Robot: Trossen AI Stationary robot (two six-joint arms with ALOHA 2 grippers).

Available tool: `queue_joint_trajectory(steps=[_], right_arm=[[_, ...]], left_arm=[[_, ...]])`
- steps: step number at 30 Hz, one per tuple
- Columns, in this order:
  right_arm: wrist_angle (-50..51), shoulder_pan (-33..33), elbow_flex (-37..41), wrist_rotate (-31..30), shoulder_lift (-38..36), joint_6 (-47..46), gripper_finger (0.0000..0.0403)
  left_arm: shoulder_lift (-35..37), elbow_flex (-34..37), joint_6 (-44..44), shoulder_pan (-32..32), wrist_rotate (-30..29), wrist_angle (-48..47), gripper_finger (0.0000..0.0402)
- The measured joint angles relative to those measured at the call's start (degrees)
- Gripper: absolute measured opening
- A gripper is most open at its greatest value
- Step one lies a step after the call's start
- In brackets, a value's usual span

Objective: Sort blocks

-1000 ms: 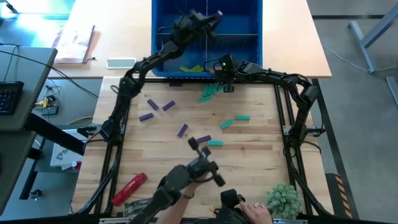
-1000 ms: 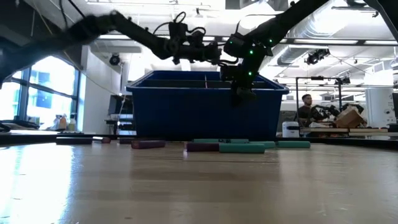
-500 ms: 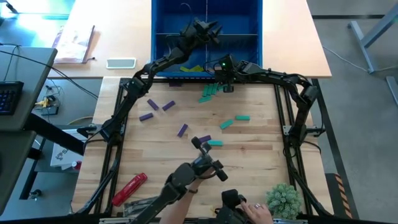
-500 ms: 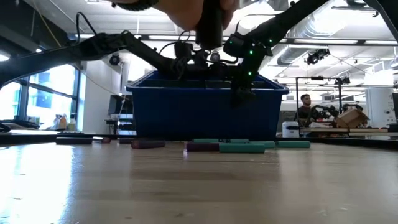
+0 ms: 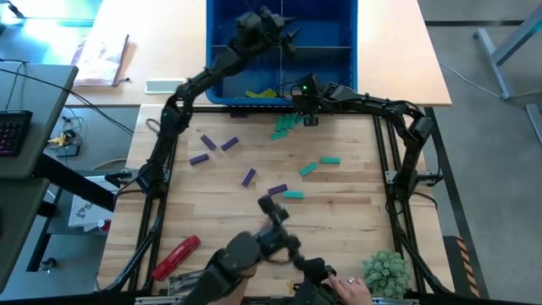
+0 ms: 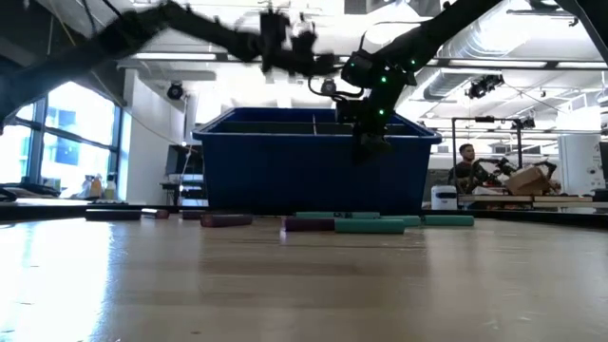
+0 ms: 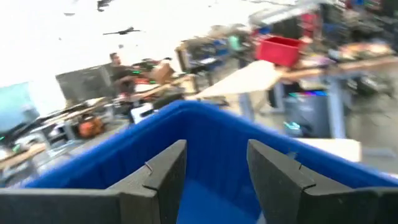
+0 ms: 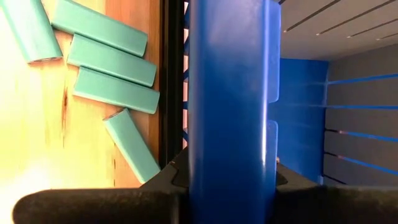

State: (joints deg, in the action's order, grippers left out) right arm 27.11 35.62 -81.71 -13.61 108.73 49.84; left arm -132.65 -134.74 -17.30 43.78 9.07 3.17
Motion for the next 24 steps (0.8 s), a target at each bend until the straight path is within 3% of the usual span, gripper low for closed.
queue_joint_trajectory(steps=[3,7,10,15,20,24], right_arm=[[0.25,0.00,0.00,-0.02,0.00,-0.10,0.0060],[0.40,0.00,0.00,-0.07,0.02,-0.58,0.0060],[0.46,0.00,0.00,-0.09,0.02,-0.90,0.0059],[0.48,0.00,0.00,-0.11,0.02,-1.01,0.0059],[0.50,0.02,0.00,-0.13,0.02,-1.83,0.0059],[0.53,0.02,0.02,-0.15,0.02,-3.11,0.0059]], left_arm=[[5.77,-0.06,-2.96,-1.08,8.05,-11.39,0.0152],[11.57,0.03,-2.88,-1.61,28.56,-24.35,0.0152],[14.30,0.01,-4.23,-2.37,36.14,-34.25,0.0152],[16.65,0.08,-15.14,-6.65,37.42,-55.35,0.0140],[17.88,0.07,-21.34,-12.78,36.30,-68.63,0.0112],[18.12,0.09,-21.65,-17.06,25.97,-73.41,0.0087]])
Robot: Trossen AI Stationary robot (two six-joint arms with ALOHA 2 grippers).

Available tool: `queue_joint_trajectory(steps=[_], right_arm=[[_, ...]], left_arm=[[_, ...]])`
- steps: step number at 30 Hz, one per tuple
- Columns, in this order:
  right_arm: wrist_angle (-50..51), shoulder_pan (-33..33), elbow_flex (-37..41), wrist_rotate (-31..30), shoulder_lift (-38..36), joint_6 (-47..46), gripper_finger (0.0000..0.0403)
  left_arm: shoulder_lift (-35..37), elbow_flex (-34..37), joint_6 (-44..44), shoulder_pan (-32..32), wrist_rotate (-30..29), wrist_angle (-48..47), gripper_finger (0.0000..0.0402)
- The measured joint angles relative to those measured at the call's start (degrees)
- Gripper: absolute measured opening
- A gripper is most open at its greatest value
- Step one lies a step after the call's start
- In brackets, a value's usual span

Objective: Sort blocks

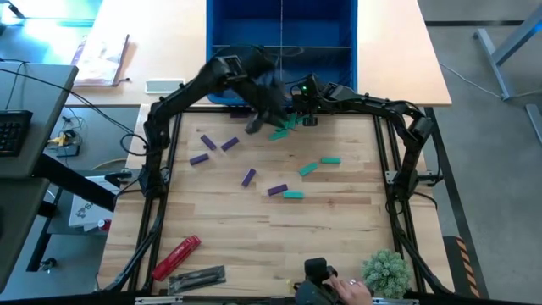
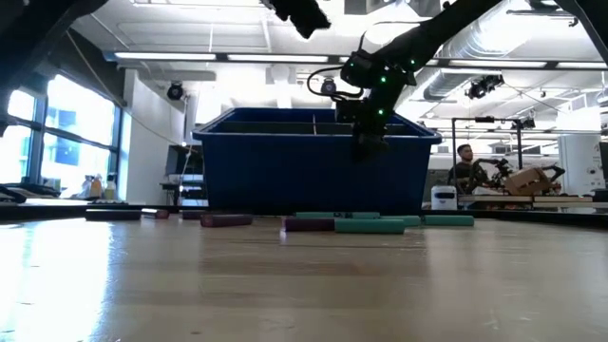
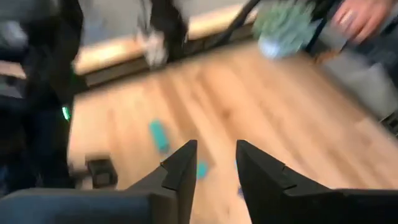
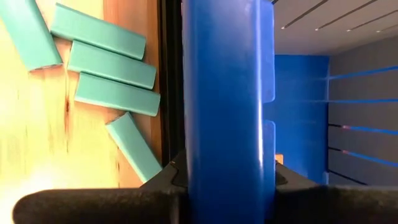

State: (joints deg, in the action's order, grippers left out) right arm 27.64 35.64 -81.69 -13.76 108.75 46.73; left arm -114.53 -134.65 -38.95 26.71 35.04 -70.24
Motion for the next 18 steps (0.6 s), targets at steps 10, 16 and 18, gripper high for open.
queue_joint_trajectory(steps=[10,16,18], right_arm=[[-1.58,0.04,0.07,-0.27,0.00,0.20,0.0059],[-1.74,0.04,0.07,-0.35,0.00,0.01,0.0060],[-1.77,0.04,0.07,-0.35,0.00,-0.01,0.0060]], left_arm=[[2.79,0.11,10.70,-1.95,-19.17,-9.80,0.0033],[6.37,11.22,12.96,-0.19,-30.84,-8.10,0.0018],[9.69,18.40,13.23,1.01,-30.75,-4.11,0.0015]])
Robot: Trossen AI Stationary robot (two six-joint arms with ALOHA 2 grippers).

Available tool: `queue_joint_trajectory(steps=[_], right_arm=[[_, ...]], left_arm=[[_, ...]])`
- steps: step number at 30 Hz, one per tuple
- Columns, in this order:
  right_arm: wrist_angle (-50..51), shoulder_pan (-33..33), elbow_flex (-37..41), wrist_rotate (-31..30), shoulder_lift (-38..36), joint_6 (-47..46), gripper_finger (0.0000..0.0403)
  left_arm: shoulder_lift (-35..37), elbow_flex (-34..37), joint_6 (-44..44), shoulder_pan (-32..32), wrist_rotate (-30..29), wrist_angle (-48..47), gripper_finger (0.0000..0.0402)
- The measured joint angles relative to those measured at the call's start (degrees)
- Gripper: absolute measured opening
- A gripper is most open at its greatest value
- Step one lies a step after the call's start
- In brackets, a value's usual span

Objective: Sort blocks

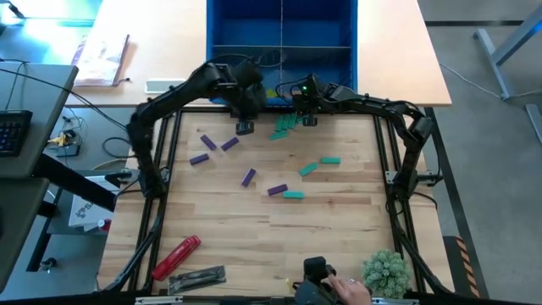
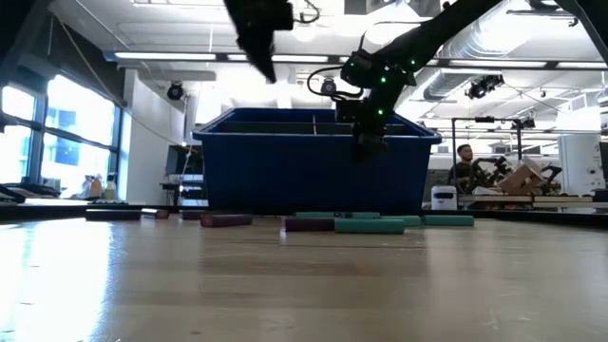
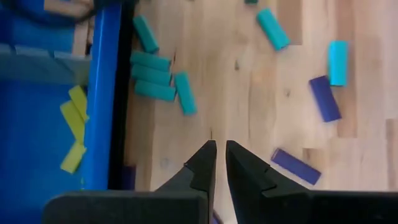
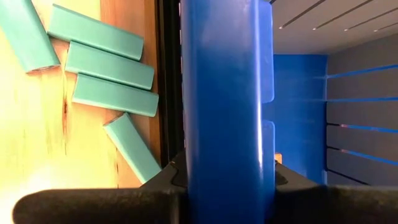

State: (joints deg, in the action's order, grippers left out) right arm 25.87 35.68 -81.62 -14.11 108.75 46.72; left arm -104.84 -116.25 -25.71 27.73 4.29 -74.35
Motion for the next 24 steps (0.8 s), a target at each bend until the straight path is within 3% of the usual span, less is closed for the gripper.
queue_joint_trajectory(steps=[4,8,12,16,24], right_arm=[[-0.04,-0.02,0.00,0.01,0.00,-0.67,0.0060],[-0.10,-0.07,0.00,0.00,0.00,-0.76,0.0060],[-0.09,-0.09,0.00,0.00,0.00,-1.29,0.0060],[-0.01,-0.11,0.00,0.02,0.00,-1.68,0.0060],[-0.42,-0.13,0.00,0.00,0.00,-2.00,0.0060]], left_arm=[[10.60,17.81,-0.06,3.30,1.46,15.18,0.0014],[21.47,36.24,-3.45,7.95,5.11,37.72,0.0015],[26.21,49.61,-7.14,10.91,5.91,53.77,0.0032],[25.61,55.63,-9.84,13.73,2.40,63.44,0.0073],[16.55,55.71,-9.16,18.91,7.71,67.92,0.0143]])
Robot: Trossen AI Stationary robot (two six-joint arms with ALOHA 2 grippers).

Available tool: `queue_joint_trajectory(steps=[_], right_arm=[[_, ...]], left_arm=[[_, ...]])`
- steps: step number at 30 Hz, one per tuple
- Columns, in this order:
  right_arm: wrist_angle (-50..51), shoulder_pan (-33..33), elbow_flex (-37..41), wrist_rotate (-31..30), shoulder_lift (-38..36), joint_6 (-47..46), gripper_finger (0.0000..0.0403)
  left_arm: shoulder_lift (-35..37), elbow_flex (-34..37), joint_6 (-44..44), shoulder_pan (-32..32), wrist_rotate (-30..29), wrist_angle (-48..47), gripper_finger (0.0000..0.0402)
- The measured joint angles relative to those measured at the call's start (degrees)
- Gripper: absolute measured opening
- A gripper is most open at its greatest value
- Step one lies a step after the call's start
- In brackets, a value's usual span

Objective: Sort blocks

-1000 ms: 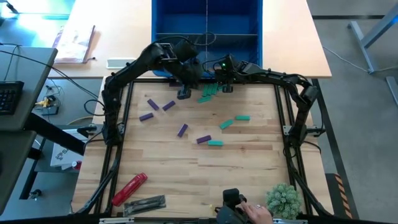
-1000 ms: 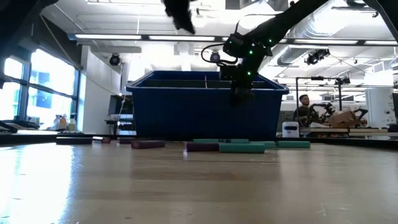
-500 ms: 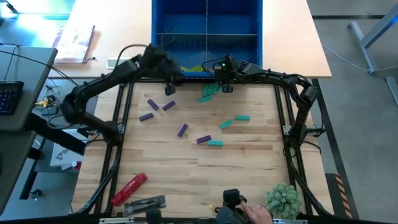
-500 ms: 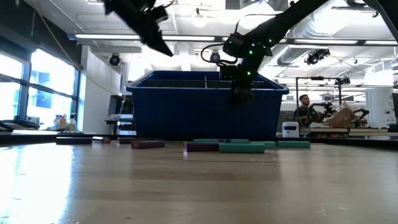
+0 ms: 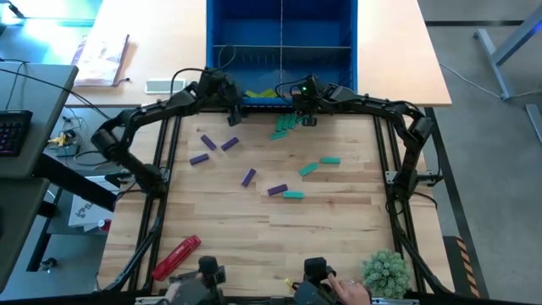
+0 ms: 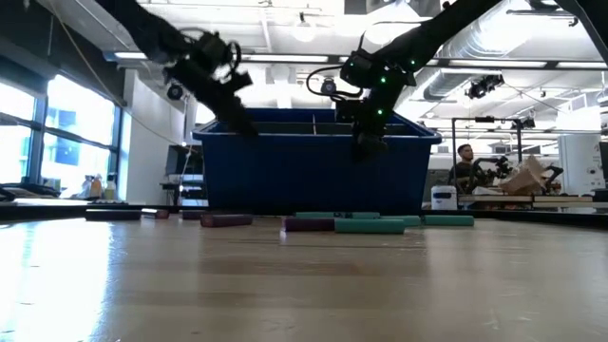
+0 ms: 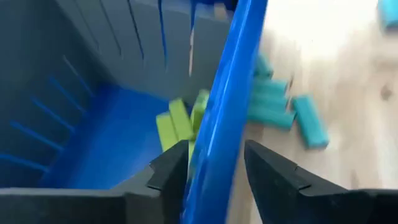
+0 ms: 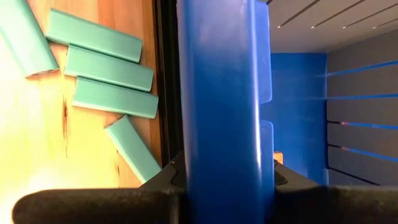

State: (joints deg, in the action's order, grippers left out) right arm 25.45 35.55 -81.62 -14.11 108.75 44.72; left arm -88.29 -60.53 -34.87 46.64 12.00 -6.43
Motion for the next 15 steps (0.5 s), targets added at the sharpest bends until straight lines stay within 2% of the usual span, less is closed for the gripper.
queue_joint_trajectory(steps=[7,11,15], right_arm=[[-0.61,-0.38,0.00,-1.45,-0.11,0.77,0.0063],[-2.49,-1.30,0.00,-2.91,-1.00,-1.85,0.0083],[0.05,-1.91,-1.03,-2.77,-2.14,-4.65,0.0110]], left_arm=[[-3.20,-0.22,-3.01,1.05,-2.15,-1.61,0.0154],[-3.26,-0.17,-2.88,1.86,-3.63,-3.28,0.0154],[-3.26,-0.20,-2.93,2.44,-3.09,-3.68,0.0154]])
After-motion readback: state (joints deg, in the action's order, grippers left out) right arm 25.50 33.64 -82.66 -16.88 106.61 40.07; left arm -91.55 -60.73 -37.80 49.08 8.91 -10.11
